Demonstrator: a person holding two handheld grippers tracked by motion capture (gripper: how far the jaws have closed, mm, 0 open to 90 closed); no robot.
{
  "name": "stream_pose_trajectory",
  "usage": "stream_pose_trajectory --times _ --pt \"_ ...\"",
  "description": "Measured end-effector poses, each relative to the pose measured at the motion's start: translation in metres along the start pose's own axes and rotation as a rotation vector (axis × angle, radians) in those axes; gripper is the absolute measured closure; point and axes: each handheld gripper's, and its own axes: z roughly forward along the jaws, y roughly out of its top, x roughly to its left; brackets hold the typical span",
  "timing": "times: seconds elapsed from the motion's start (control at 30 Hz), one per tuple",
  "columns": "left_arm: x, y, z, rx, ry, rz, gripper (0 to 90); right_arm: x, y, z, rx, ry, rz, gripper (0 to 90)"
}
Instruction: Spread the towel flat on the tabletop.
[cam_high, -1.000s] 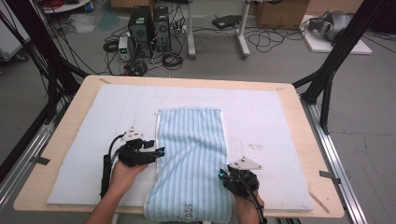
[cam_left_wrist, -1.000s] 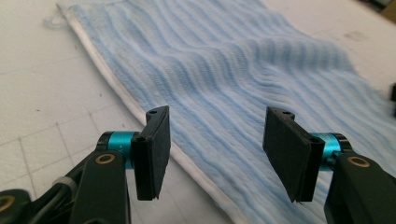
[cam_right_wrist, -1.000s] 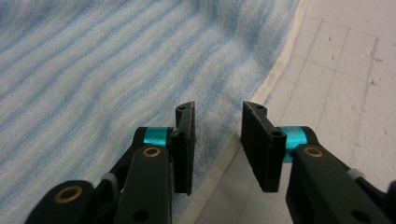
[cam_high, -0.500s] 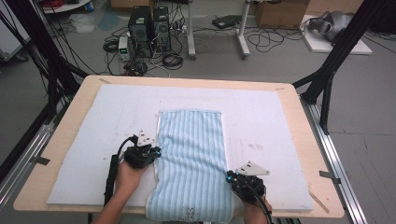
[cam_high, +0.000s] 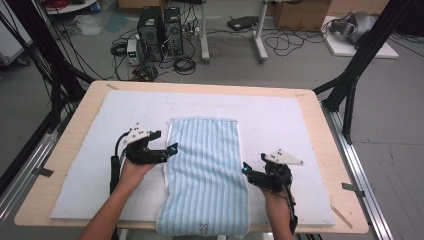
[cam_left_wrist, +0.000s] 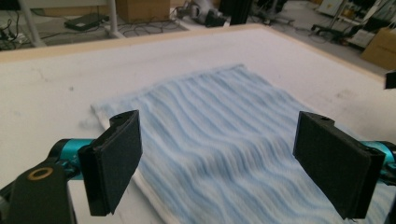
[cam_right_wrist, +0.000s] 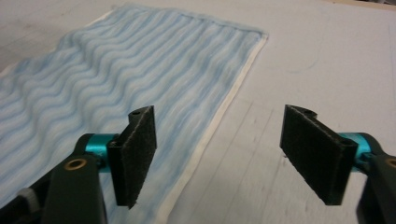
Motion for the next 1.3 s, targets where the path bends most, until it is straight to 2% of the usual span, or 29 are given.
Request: stream_pose_trajectory --times 0.07,0.13,0.2,0.23,0.3,0.33,0.4,0.47,0.53,0.57,0.67,0.73,0.8,0.83,0.9,0.93,0.97,1.0,1.03,1.1,1.2,1.23,1.27,1.3 --pt "0.008 0.008 0.007 0.007 -0.025 0.003 16.0 -0.008 0.006 0.008 -0.017 0.004 0.02 20.8" --pt "0.017 0.012 0.016 0.033 -0.027 -0.007 16.2 -0.015 0.01 0.016 -0.029 0.02 0.026 18.8" --pt "0.026 0.012 0.024 0.038 -0.026 -0.029 16.2 -0.021 0.013 0.024 -0.021 -0.005 0.015 13.9" --pt "0.028 0.01 0.027 0.043 -0.021 -0.036 16.2 -0.024 0.014 0.026 -0.021 0.002 0.026 13.9" --pt "0.031 0.006 0.031 0.078 -0.018 -0.025 16.7 -0.028 0.013 0.029 -0.016 0.009 0.037 13.9" --pt "0.03 0.005 0.032 0.082 -0.007 -0.006 17.5 -0.031 0.013 0.031 0.0 0.011 0.03 14.0" --pt "0.027 0.006 0.03 0.058 0.012 0.013 18.3 -0.034 0.015 0.033 0.021 0.016 0.03 14.0" --pt "0.022 0.008 0.03 0.05 0.046 0.041 21.6 -0.036 0.016 0.034 0.037 0.018 0.037 18.2" --pt "0.019 0.008 0.033 0.068 0.071 0.071 23.6 -0.037 0.018 0.037 0.059 0.031 0.008 32.9" --pt "0.018 0.007 0.035 0.081 0.084 0.076 24.2 -0.036 0.019 0.038 0.066 0.026 -0.009 38.8" --pt "0.021 0.002 0.044 0.11 0.091 0.059 26.2 -0.034 0.023 0.049 0.111 0.006 -0.063 46.9" --pt "0.026 -0.002 0.05 0.137 0.121 0.061 29.6 -0.037 0.026 0.06 0.134 0.01 -0.053 47.6" --pt "0.033 -0.006 0.06 0.199 0.161 0.036 29.9 -0.038 0.03 0.073 0.155 0.015 -0.032 46.1" --pt "0.036 -0.006 0.063 0.207 0.173 0.031 30.2 -0.038 0.033 0.079 0.164 0.013 -0.031 44.8" --pt "0.04 -0.002 0.07 0.218 0.186 0.016 30.4 -0.038 0.041 0.092 0.173 0.01 -0.037 42.2" --pt "0.041 -0.002 0.072 0.198 0.188 0.022 30.7 -0.038 0.044 0.099 0.178 0.001 -0.034 39.7" --pt "0.041 -0.003 0.074 0.2 0.192 0.026 33.1 -0.039 0.047 0.106 0.187 -0.012 -0.024 39.2" --pt "0.043 -0.004 0.078 0.245 0.196 0.027 34.7 -0.04 0.048 0.113 0.204 -0.022 -0.015 38.9" --pt "0.044 -0.005 0.08 0.269 0.195 0.022 32.8 -0.041 0.049 0.119 0.217 -0.031 -0.006 39.0" --pt "0.044 -0.005 0.081 0.265 0.198 0.023 33.5 -0.04 0.049 0.129 0.239 -0.043 -0.013 41.7" --pt "0.044 -0.002 0.083 0.27 0.19 0.017 33.4 -0.042 0.049 0.132 0.216 -0.037 -0.029 54.7" --pt "0.043 0.0 0.083 0.266 0.187 0.02 33.3 -0.044 0.049 0.132 0.216 -0.037 -0.028 64.2" --pt "0.042 0.002 0.083 0.259 0.183 0.021 33.3 -0.047 0.049 0.131 0.217 -0.025 -0.034 81.6" --pt "0.041 0.004 0.082 0.253 0.179 0.028 33.2 -0.048 0.05 0.13 0.219 -0.011 -0.044 86.8"
